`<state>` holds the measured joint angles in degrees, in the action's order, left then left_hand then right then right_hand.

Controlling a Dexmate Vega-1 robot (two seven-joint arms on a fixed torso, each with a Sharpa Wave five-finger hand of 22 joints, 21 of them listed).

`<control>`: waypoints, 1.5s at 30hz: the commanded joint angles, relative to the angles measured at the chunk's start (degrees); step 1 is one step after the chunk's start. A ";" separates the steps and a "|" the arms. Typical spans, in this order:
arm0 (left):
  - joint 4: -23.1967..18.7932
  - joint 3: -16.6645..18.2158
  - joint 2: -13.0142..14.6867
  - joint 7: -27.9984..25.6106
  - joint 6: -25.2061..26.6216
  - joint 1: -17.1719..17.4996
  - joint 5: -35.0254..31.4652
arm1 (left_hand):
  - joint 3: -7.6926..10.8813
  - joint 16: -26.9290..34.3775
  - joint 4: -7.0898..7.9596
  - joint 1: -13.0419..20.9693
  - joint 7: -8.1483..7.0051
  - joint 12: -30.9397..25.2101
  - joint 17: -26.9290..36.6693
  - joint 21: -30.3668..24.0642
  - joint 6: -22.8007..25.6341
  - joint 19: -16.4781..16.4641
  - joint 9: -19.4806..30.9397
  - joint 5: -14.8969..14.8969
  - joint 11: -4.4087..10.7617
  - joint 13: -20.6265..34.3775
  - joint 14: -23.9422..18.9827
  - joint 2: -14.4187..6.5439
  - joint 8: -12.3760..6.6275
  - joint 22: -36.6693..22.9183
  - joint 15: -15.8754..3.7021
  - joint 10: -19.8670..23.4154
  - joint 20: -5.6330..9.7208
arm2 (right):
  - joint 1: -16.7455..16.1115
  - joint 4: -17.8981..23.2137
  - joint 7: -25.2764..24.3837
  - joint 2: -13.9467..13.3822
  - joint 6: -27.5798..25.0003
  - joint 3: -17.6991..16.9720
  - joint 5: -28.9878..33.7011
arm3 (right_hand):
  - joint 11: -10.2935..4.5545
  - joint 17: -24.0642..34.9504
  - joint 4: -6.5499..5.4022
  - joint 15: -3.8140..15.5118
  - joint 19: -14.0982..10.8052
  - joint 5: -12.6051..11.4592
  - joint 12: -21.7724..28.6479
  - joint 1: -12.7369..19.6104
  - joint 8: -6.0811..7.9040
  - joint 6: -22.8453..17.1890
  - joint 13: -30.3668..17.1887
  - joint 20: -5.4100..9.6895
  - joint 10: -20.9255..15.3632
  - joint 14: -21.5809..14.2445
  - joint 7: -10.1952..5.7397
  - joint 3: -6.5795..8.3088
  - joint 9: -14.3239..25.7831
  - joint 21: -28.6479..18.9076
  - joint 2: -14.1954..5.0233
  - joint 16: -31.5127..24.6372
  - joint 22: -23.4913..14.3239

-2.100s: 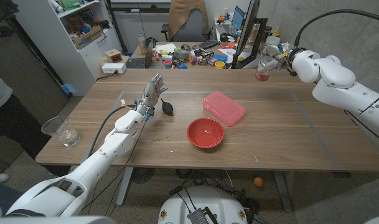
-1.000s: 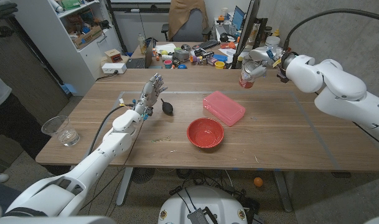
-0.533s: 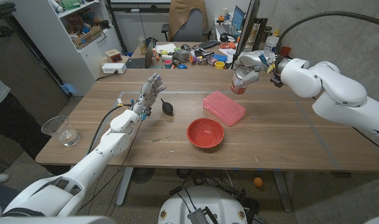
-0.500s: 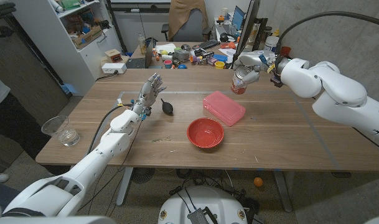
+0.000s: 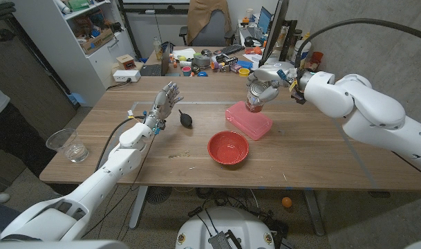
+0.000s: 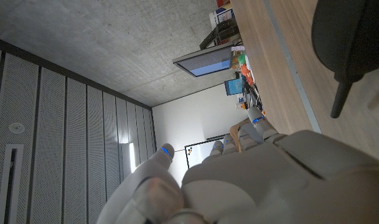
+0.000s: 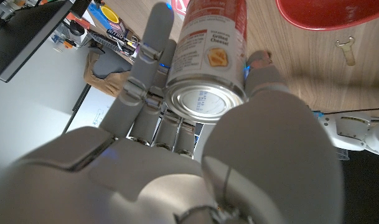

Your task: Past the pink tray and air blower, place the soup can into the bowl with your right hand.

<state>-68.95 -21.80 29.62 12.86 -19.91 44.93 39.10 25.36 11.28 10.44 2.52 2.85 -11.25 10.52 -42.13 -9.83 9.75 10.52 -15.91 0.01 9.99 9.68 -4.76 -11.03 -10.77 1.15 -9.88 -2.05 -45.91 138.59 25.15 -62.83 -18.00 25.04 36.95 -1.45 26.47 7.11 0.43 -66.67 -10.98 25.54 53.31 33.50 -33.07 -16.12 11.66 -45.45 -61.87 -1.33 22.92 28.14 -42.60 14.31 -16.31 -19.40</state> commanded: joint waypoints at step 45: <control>3.44 -0.11 0.56 5.51 0.00 -1.84 1.20 | 0.45 -0.11 0.02 -0.65 0.45 0.13 0.14 0.33 -2.28 4.61 0.16 0.09 -0.23 0.31 3.12 -4.82 0.11 -0.22 0.04 -4.30 -0.03 | -1.98 -2.20 2.12 11.58 7.13 8.23 5.61 | -0.70 0.59 -0.53 12.53 2.40 0.00 3.91 24.92 0.02 -0.72 -9.83 1.50 -2.18 -13.65 0.02 -0.47 -0.47 -1.18 -23.98 0.63 0.18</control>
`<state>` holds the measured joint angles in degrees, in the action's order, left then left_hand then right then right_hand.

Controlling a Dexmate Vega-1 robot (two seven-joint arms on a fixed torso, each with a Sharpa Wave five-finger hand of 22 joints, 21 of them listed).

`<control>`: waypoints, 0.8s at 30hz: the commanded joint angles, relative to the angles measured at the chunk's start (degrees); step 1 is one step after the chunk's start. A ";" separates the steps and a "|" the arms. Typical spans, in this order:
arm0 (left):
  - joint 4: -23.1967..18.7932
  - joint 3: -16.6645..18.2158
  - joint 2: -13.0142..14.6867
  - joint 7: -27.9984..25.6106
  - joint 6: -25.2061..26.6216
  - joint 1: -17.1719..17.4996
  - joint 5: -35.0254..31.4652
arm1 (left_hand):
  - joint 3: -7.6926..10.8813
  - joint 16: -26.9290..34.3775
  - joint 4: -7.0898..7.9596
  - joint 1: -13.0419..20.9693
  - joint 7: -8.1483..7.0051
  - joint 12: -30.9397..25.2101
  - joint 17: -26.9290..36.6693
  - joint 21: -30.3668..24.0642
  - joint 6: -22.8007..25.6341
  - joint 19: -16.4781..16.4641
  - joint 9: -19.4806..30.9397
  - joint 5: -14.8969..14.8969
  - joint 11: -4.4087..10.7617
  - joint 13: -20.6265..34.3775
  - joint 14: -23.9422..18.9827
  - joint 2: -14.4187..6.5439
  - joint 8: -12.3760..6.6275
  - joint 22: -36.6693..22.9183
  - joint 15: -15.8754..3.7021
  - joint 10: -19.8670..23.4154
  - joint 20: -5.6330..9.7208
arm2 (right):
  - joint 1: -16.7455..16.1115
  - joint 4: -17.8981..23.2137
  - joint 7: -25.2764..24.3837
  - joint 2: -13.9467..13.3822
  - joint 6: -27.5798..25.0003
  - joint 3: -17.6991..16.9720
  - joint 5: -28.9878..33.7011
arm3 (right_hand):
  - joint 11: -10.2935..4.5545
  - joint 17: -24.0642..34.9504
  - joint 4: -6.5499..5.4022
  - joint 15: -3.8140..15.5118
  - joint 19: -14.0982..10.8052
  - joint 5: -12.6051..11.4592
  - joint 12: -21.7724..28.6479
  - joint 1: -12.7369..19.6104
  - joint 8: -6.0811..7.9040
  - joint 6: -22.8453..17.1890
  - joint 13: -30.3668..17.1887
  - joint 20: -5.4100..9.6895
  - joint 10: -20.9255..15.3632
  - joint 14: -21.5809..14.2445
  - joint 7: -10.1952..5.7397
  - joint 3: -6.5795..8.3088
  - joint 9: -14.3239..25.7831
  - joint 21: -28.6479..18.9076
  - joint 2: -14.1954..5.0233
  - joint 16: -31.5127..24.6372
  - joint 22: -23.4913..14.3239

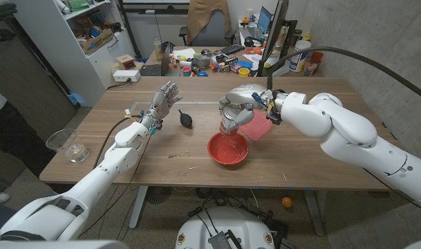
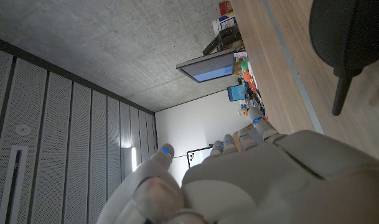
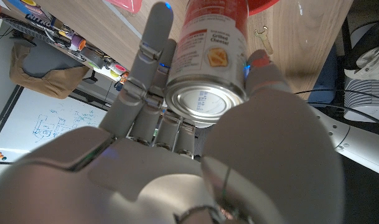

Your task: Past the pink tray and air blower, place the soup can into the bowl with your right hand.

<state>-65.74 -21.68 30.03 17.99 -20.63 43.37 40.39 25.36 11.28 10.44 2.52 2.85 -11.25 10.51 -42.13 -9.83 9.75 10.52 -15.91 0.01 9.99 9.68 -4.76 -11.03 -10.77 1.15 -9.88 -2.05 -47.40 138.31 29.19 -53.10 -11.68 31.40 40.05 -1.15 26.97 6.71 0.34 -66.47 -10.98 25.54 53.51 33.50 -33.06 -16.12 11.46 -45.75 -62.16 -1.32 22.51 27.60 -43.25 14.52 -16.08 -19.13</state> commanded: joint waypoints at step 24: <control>-0.53 -0.69 0.63 0.06 1.86 -0.25 -0.63 | 0.50 -0.13 0.04 -0.69 0.49 0.15 0.15 0.44 -2.34 4.60 0.16 0.12 -0.27 0.31 3.20 -4.82 0.10 -0.24 0.13 -4.38 -0.08 | 0.46 -8.52 -1.60 5.49 3.10 6.31 3.82 | -1.03 0.33 -0.32 12.63 2.47 0.00 4.09 24.91 0.18 -1.14 -10.15 1.72 -2.38 -13.38 -0.08 -0.35 -0.02 -1.06 -24.12 0.59 0.06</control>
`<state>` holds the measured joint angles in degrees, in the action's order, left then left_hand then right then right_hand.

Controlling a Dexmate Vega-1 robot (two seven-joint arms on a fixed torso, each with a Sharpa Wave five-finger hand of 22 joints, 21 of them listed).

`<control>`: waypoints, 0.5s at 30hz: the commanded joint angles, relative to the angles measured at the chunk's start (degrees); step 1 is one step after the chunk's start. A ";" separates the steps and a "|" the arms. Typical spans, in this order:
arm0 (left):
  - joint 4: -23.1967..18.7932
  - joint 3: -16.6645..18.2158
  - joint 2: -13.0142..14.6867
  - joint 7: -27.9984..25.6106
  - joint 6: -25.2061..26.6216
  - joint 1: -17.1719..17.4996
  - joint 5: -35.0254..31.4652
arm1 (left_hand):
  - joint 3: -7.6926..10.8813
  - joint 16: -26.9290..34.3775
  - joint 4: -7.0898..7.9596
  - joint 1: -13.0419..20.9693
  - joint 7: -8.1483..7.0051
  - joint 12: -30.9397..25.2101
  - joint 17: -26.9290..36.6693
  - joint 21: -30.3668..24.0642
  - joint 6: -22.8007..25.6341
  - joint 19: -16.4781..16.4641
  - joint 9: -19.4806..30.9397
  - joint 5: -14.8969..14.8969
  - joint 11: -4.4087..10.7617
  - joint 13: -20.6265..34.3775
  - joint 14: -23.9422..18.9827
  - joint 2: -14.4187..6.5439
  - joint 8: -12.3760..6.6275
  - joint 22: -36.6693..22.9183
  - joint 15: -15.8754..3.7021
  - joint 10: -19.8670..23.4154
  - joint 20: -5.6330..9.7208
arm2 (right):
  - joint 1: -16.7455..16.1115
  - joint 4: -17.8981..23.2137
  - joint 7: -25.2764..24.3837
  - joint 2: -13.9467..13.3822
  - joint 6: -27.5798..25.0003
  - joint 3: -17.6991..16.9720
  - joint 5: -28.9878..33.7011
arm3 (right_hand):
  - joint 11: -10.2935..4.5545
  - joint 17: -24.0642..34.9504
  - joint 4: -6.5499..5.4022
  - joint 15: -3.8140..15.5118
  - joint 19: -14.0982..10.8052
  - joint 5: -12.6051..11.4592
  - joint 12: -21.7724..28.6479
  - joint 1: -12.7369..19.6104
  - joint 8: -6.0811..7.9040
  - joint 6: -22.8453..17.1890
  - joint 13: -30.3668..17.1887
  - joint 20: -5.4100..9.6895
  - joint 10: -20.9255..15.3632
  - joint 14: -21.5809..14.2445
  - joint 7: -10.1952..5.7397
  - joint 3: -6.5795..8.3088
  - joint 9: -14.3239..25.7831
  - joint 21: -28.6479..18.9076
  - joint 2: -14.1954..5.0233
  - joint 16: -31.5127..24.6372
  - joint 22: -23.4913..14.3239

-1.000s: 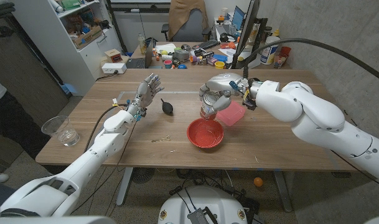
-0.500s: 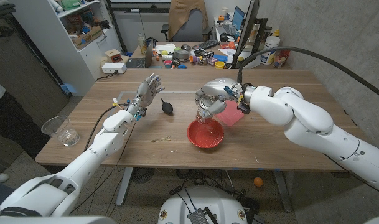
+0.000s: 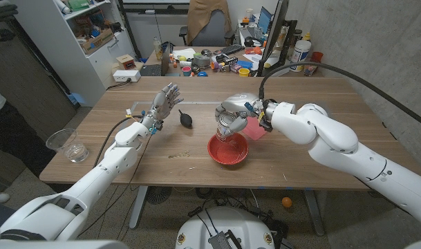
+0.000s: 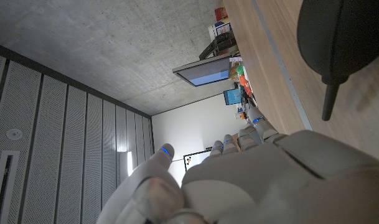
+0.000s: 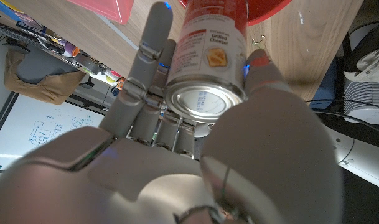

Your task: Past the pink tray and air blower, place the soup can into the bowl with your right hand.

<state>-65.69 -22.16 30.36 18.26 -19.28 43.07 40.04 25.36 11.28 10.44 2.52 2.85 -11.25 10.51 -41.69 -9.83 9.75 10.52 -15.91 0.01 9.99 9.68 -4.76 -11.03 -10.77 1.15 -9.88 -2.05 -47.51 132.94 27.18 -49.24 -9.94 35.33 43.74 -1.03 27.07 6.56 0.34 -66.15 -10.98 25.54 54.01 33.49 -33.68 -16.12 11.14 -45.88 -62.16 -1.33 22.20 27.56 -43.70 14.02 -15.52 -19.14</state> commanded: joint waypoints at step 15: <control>-2.03 -0.16 0.96 -0.48 0.97 0.89 -0.24 | 0.50 -0.13 0.04 -0.72 0.46 0.15 0.15 0.08 -2.38 4.65 0.16 0.15 -0.23 0.31 3.22 -4.79 0.10 -0.25 0.09 -4.43 -0.02 | 0.92 -6.02 0.17 3.32 1.82 5.47 3.18 | -1.23 0.37 -0.29 12.61 2.41 -0.01 4.08 24.50 0.26 -0.65 -10.23 2.01 -2.46 -13.39 -0.16 -0.19 0.01 -0.87 -23.62 0.15 0.19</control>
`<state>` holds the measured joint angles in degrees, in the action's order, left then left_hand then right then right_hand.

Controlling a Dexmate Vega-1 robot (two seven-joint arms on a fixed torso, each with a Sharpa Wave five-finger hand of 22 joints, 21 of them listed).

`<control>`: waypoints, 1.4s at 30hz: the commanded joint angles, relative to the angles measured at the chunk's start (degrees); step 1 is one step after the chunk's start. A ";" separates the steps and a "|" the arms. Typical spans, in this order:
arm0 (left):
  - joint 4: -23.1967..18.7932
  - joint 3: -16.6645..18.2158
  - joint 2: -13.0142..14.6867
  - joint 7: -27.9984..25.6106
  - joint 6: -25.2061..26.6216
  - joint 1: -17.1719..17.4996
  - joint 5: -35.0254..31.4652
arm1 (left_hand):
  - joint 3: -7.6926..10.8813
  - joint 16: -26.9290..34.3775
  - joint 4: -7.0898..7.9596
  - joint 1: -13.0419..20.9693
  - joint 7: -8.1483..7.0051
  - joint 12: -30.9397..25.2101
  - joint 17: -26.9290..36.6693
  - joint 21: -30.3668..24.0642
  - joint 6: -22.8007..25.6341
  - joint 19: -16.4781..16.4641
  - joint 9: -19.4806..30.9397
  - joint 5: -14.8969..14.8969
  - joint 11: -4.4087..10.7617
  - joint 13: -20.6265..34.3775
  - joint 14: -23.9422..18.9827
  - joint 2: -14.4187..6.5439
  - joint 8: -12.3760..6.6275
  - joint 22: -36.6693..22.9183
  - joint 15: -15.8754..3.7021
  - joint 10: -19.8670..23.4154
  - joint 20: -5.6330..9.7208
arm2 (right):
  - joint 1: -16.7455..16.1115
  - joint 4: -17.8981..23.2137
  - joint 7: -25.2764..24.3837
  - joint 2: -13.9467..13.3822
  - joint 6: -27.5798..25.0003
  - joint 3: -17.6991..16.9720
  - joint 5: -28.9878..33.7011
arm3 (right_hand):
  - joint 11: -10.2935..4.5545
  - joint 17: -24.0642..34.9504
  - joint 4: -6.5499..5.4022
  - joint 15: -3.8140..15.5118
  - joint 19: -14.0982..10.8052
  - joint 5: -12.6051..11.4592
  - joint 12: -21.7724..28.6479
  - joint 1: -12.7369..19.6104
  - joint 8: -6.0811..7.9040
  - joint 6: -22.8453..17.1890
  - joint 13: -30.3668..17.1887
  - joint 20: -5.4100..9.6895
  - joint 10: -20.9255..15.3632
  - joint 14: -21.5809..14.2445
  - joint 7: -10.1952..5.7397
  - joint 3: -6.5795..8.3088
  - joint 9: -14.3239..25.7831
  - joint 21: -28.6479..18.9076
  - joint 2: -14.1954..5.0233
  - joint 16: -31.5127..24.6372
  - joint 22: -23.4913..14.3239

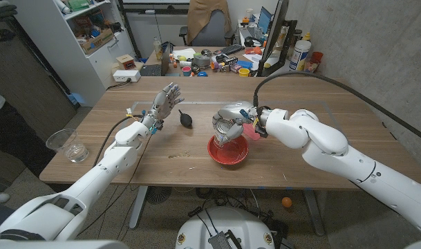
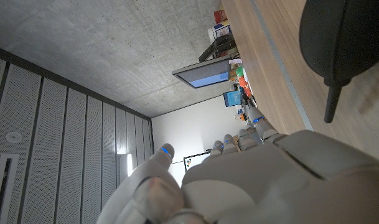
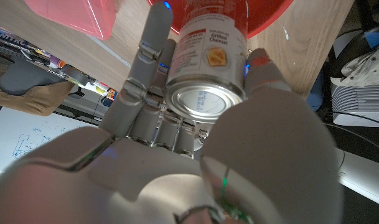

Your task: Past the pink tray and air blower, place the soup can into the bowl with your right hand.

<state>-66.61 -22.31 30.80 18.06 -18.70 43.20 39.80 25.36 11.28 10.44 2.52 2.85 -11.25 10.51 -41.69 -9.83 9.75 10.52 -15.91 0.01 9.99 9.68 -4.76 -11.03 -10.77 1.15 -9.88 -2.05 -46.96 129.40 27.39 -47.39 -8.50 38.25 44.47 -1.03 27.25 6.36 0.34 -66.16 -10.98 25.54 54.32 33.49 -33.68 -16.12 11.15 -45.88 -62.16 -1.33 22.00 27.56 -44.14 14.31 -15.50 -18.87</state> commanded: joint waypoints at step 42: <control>-0.02 -0.02 0.09 -0.16 0.09 0.05 -0.03 | 0.51 -0.12 0.04 -0.77 0.26 0.13 0.15 0.23 -2.38 4.63 0.16 0.19 -0.26 0.31 3.26 -4.75 0.07 -0.27 0.06 -4.47 -0.18 | 3.54 -8.09 6.88 4.86 0.76 7.56 12.32 | -1.71 0.58 -0.61 12.64 3.28 0.02 3.82 24.16 0.20 -0.41 -10.69 2.01 -2.19 -13.15 -0.80 -0.54 -0.05 -1.42 -24.00 0.59 0.26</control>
<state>-66.90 -22.31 31.01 17.81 -18.50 43.43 39.76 25.36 11.28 10.44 2.06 2.85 -11.25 10.51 -41.69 -9.82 9.75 10.52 -15.91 0.01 9.99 9.68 -4.76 -11.03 -10.77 1.15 -9.88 -2.05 -44.36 122.26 31.81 -43.08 -8.64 44.68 55.91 -1.03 27.53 5.92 0.33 -65.44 -10.98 25.54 54.34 33.44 -33.88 -16.13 10.43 -45.88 -62.15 -1.95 21.41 27.36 -45.15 14.30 -15.02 -18.61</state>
